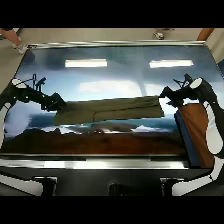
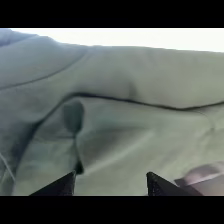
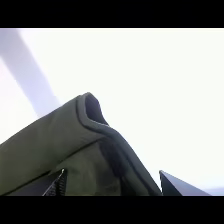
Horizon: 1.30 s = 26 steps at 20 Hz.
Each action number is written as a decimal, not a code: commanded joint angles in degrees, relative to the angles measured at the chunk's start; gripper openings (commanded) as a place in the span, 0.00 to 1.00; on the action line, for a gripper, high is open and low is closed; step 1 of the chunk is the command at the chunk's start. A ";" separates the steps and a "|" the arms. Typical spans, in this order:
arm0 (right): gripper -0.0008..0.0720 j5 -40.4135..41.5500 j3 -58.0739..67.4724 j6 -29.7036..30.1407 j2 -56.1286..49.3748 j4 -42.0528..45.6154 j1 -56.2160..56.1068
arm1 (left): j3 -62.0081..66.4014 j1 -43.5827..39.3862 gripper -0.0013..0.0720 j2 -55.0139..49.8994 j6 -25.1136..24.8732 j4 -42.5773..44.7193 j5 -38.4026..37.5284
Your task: Fold the shirts.
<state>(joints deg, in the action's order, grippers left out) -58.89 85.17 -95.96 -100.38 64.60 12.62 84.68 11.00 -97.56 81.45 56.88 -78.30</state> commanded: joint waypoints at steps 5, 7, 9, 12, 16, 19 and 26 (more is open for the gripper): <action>0.95 -7.54 0.20 4.83 -6.05 -9.99 1.36 | 1.03 -2.10 0.73 8.63 -0.44 -0.24 -0.09; 0.87 -11.13 0.20 3.93 -7.65 -11.74 1.36 | 1.03 -2.97 0.73 10.25 -0.44 -0.39 0.04; 0.73 -14.62 0.20 3.26 -8.66 -11.96 1.36 | 1.03 -4.57 0.73 10.60 -0.42 -0.42 0.35; 0.07 -14.51 0.22 3.32 -8.41 -15.54 1.36 | 0.74 -8.33 0.72 10.40 -0.44 -0.39 1.95; 0.07 -14.93 0.22 8.44 -1.70 -22.27 1.36 | -2.25 -16.57 0.18 10.03 -0.42 -0.39 9.99; 0.07 -17.79 0.20 8.55 7.02 -21.94 0.17 | -6.19 -24.96 0.07 6.82 2.54 -2.80 17.99; 0.07 -25.03 0.22 1.53 25.49 -15.78 -8.28 | -6.82 -36.96 0.07 -5.49 5.18 -23.54 30.32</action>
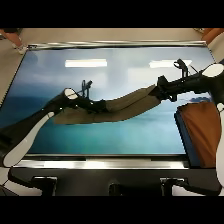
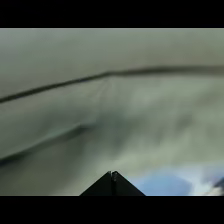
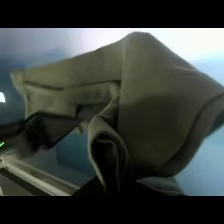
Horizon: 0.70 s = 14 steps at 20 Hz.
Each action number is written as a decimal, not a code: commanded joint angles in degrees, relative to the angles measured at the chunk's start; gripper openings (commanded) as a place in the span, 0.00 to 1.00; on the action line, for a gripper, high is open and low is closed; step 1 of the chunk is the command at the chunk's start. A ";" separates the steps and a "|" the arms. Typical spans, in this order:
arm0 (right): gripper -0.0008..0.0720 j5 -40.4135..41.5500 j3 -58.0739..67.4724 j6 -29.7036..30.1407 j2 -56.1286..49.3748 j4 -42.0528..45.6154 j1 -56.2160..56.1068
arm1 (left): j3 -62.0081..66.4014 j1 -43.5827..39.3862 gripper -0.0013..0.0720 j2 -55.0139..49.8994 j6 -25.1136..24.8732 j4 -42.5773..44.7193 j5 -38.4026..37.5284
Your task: Fold the shirts.
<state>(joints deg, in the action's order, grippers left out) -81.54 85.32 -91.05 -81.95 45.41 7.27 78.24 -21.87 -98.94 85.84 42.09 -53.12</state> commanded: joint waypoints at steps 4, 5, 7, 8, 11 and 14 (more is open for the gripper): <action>0.07 -4.26 0.07 -7.63 15.32 1.70 -3.52 | -0.35 -8.28 0.07 -8.81 0.39 -20.72 8.57; 0.07 -5.07 0.07 -9.07 17.29 1.79 -3.52 | -0.35 -9.62 0.07 -9.55 -0.44 -25.33 10.47; 0.07 -5.35 0.07 -11.34 20.55 1.88 -3.52 | -0.26 -13.18 0.07 -11.39 -5.22 -38.16 12.70; 0.07 -5.40 0.07 -12.39 21.27 1.99 -3.52 | -0.26 -14.80 0.07 -12.20 -9.99 -45.05 13.20; 0.07 -3.26 0.07 -12.50 19.67 2.21 -3.54 | -0.33 -14.25 0.06 -11.32 -21.97 -51.47 12.83; 0.07 1.70 0.07 -11.78 14.71 0.50 -5.44 | -0.85 -6.86 0.06 -1.97 -20.06 -27.82 12.59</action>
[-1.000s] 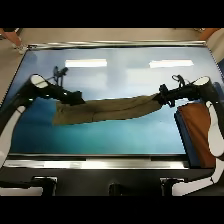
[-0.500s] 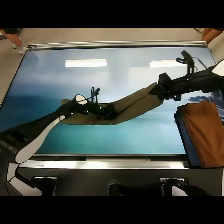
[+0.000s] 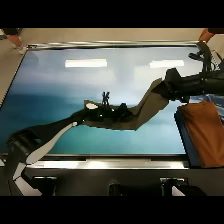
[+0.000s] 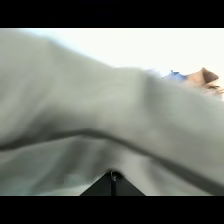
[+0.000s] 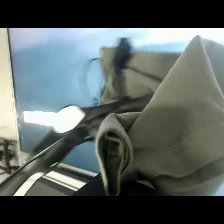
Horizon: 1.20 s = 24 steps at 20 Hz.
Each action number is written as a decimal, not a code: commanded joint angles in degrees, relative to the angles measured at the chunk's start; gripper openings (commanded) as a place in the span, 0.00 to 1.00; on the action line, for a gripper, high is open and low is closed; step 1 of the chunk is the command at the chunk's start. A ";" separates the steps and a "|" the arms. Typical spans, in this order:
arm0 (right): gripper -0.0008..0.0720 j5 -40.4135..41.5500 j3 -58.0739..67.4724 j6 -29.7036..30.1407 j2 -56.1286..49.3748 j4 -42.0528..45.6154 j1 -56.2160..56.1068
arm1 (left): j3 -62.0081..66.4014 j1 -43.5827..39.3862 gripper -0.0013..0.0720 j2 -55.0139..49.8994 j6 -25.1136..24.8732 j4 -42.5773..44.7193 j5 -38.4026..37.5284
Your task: Fold the shirts.
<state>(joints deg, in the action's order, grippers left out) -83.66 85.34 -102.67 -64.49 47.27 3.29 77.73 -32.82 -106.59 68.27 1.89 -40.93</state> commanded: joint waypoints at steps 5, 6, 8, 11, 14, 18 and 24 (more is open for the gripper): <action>0.07 19.63 0.07 2.10 -15.32 -6.69 -18.32 | -0.63 23.76 0.06 28.11 11.93 49.96 -0.35; 0.07 23.04 0.07 2.40 -18.27 -8.20 -21.62 | -0.63 28.24 0.06 31.91 11.91 50.75 -1.25; 0.07 29.99 0.07 3.26 -24.96 -12.33 -27.45 | -0.63 35.95 0.06 38.27 11.87 50.73 -4.20; 0.07 38.49 0.07 6.51 -33.70 -21.62 -32.70 | -0.66 43.54 0.06 45.88 11.13 50.77 -9.16; 0.07 44.35 0.04 6.51 -39.47 -24.96 -35.91 | -0.66 45.48 0.06 50.95 11.02 52.83 -12.28; 0.97 50.90 0.11 6.88 -41.44 -25.42 -37.33 | -0.68 44.96 0.06 53.66 10.69 53.27 -15.41; 0.95 30.45 0.09 5.88 -31.95 -2.78 -24.13 | -2.45 45.00 0.07 53.86 10.10 53.88 -15.56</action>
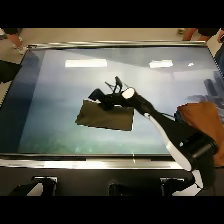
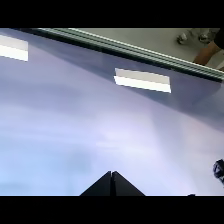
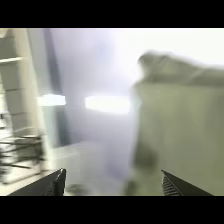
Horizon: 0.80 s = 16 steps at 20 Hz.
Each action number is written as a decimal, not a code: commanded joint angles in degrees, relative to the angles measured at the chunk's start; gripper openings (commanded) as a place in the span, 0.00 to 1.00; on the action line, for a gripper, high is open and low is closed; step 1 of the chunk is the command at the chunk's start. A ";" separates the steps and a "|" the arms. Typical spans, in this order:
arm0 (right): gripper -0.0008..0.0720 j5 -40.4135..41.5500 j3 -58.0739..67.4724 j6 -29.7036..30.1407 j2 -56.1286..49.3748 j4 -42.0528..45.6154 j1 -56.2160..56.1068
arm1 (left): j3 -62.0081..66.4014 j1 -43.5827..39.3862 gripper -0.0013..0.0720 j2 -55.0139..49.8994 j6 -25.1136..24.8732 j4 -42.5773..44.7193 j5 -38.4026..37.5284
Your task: Fold the shirts.
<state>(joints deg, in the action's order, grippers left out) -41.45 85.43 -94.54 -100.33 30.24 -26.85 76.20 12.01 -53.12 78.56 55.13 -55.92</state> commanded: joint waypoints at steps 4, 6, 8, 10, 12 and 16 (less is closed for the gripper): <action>0.94 -38.45 -1.16 -12.39 5.86 43.32 17.49 | -4.00 0.11 0.06 0.42 -0.17 0.59 -0.66; 0.93 -38.16 -4.83 -11.43 5.38 40.24 20.24 | -4.94 0.09 0.07 0.39 -0.17 0.57 -0.61; 0.93 -32.81 -7.72 -6.16 3.89 32.26 19.56 | -5.53 0.02 0.07 0.42 -0.17 0.39 -0.39; 0.93 -28.39 -8.02 -1.51 1.27 28.39 17.57 | -5.64 0.02 0.07 0.44 -0.24 0.42 -0.44; 0.81 -25.66 -8.02 -1.27 -0.70 27.80 16.17 | -5.64 0.00 0.07 0.42 -0.81 0.42 -0.42; 0.06 -25.64 -7.98 -0.11 -2.43 22.88 15.85 | -5.64 0.00 0.07 0.44 -0.81 0.42 -0.42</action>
<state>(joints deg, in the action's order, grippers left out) -68.16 77.71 -96.64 -101.47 56.82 -10.63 70.65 12.05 -52.73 77.93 55.57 -56.38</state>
